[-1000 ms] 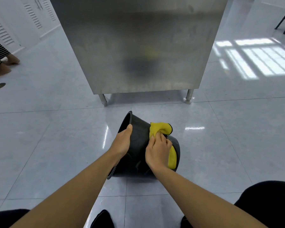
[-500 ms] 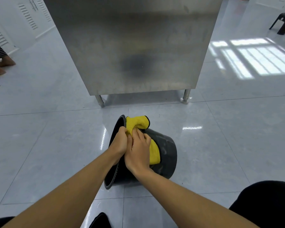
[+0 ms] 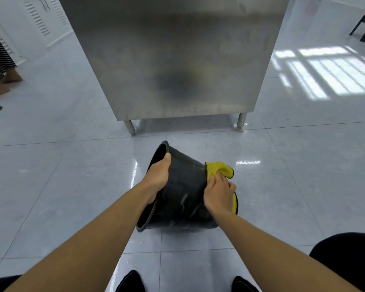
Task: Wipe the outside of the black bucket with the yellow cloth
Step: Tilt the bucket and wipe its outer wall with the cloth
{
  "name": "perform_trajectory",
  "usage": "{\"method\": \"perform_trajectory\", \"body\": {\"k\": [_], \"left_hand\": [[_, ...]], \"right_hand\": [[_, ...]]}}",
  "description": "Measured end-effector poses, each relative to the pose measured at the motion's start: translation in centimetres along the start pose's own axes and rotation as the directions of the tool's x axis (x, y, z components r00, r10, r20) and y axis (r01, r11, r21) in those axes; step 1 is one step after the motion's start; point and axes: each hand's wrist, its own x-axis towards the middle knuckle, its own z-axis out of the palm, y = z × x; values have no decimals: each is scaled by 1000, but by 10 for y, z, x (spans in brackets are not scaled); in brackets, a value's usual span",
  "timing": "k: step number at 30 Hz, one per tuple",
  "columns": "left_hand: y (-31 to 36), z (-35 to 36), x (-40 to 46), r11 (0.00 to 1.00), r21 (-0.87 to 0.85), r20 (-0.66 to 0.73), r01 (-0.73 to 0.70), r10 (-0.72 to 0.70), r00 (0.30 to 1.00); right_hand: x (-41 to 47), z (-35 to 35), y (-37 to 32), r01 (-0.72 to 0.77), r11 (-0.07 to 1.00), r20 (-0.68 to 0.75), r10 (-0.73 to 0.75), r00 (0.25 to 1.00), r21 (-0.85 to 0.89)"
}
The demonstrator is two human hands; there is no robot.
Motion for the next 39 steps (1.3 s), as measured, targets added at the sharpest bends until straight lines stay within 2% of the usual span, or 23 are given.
{"method": "perform_trajectory", "body": {"k": [3,6,9,12,16,23,29,35,39], "left_hand": [[2,7,-1,986,162,-35,-43,50,998],[-1,12,-8,959,258,-170,-117,164,972],[-6,15,-12,953,261,-294,-157,234,927],[-9,14,-12,931,247,-303,-269,338,891],[-15,5,-11,895,243,-222,-373,426,877],[-22,-1,-6,908,209,-150,-362,396,906],[-15,4,-12,910,204,-89,-360,384,919],[-17,4,-14,870,112,19,-480,481,876],[-15,3,-14,909,100,5,-404,405,914]], "right_hand": [[3,-5,11,-74,997,17,73,997,29],[3,-7,13,-149,986,26,148,989,69],[2,-6,10,-212,970,30,210,977,116],[1,-7,8,-234,963,16,234,972,137],[-2,-3,4,-232,958,-7,236,972,168],[-30,11,-38,34,975,-63,-21,998,222],[-55,18,-78,298,912,-71,-290,954,283],[-65,12,-84,383,875,-36,-390,920,295],[-54,11,-80,397,880,16,-416,909,261]]}}
